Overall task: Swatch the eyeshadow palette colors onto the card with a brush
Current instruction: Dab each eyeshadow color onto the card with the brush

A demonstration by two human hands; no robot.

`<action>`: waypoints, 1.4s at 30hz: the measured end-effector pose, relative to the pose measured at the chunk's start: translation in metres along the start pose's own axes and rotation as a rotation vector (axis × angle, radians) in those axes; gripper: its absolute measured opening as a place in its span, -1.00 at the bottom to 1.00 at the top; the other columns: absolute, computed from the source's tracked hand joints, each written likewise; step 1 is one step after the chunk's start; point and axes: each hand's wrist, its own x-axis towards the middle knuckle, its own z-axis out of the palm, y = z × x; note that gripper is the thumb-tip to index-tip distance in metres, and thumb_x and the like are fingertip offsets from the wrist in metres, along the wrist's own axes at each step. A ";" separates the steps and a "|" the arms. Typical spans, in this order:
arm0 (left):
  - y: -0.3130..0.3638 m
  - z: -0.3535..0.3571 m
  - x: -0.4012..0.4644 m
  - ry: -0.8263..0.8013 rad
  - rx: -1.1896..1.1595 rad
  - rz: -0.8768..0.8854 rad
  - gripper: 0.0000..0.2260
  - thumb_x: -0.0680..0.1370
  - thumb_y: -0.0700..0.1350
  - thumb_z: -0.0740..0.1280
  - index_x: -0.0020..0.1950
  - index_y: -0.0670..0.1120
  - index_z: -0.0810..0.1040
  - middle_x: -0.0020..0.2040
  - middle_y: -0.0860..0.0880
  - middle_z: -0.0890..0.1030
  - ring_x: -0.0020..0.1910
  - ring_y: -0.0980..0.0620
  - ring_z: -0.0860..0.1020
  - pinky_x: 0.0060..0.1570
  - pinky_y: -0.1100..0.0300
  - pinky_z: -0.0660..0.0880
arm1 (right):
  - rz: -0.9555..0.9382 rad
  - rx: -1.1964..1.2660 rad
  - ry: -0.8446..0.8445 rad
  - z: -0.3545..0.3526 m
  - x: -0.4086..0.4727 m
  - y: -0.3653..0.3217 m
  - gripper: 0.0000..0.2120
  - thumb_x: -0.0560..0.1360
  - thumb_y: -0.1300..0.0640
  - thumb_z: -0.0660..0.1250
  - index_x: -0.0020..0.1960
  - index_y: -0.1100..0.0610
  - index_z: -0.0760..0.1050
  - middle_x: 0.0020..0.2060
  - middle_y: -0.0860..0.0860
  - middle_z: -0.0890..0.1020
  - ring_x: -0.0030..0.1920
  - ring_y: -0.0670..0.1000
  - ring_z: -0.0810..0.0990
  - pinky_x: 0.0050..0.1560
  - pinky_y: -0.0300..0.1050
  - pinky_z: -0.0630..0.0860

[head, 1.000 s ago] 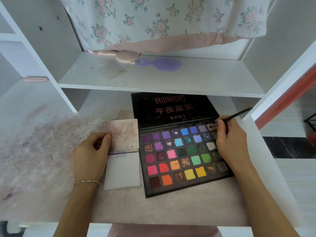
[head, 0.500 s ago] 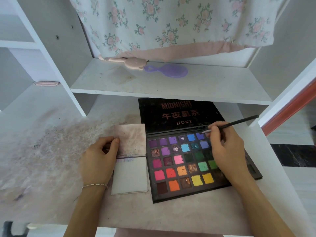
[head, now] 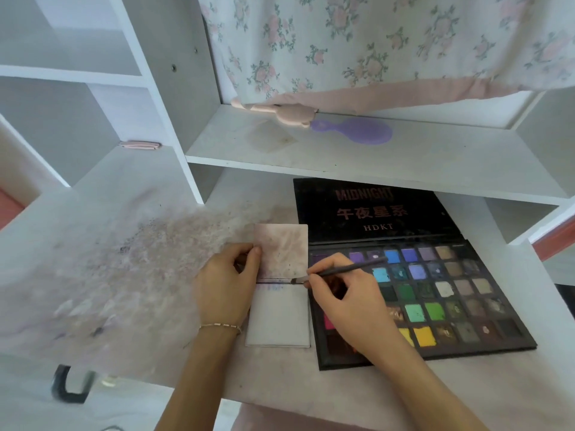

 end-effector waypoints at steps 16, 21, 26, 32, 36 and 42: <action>-0.002 0.003 0.001 0.020 0.012 0.001 -0.92 0.47 -0.06 0.34 -0.14 0.00 0.63 -0.33 0.11 0.55 -0.34 0.19 0.45 -0.35 0.37 0.30 | -0.002 -0.093 -0.069 0.003 0.001 0.001 -0.80 0.47 0.17 0.30 -0.18 -0.14 0.43 -0.22 -0.14 0.54 -0.17 -0.23 0.48 -0.21 -0.43 0.42; -0.002 0.003 0.001 0.024 0.012 -0.017 -0.91 0.47 -0.05 0.34 -0.15 0.01 0.63 -0.35 0.12 0.55 -0.33 0.15 0.47 -0.33 0.31 0.34 | -0.016 -0.146 -0.076 0.004 0.002 0.005 -0.85 0.47 0.15 0.30 -0.15 -0.11 0.43 -0.17 -0.11 0.55 -0.10 -0.24 0.47 -0.15 -0.45 0.43; -0.002 0.003 0.000 0.017 -0.007 -0.021 -0.91 0.48 -0.05 0.34 -0.14 -0.01 0.64 -0.32 0.08 0.58 -0.31 0.11 0.50 -0.27 0.25 0.39 | -0.009 -0.172 -0.082 0.005 0.002 0.008 -0.88 0.48 0.12 0.29 -0.13 -0.11 0.44 -0.14 -0.09 0.55 -0.10 -0.23 0.47 -0.11 -0.43 0.43; -0.001 0.002 0.000 0.012 -0.005 -0.026 -0.90 0.48 -0.05 0.33 -0.13 -0.02 0.64 -0.31 0.07 0.58 -0.29 0.08 0.50 -0.24 0.23 0.39 | 0.005 -0.191 -0.084 0.005 0.003 0.008 -0.87 0.48 0.10 0.28 -0.12 -0.14 0.42 -0.11 -0.09 0.54 -0.11 -0.23 0.49 -0.10 -0.46 0.43; 0.000 0.002 0.000 0.015 -0.005 -0.020 -0.89 0.48 -0.06 0.33 -0.12 -0.03 0.64 -0.32 0.09 0.56 -0.29 0.09 0.50 -0.24 0.23 0.39 | 0.007 -0.206 -0.105 0.005 0.002 0.008 -0.87 0.47 0.09 0.28 -0.14 -0.14 0.42 -0.13 -0.10 0.52 -0.11 -0.25 0.46 -0.12 -0.50 0.39; 0.000 0.002 0.000 0.019 0.015 -0.016 -0.89 0.48 -0.05 0.33 -0.12 -0.02 0.64 -0.34 0.13 0.53 -0.31 0.13 0.48 -0.32 0.35 0.32 | 0.003 -0.218 -0.082 0.005 0.003 0.008 -0.88 0.49 0.10 0.28 -0.11 -0.12 0.41 -0.11 -0.09 0.52 -0.12 -0.23 0.49 -0.10 -0.55 0.36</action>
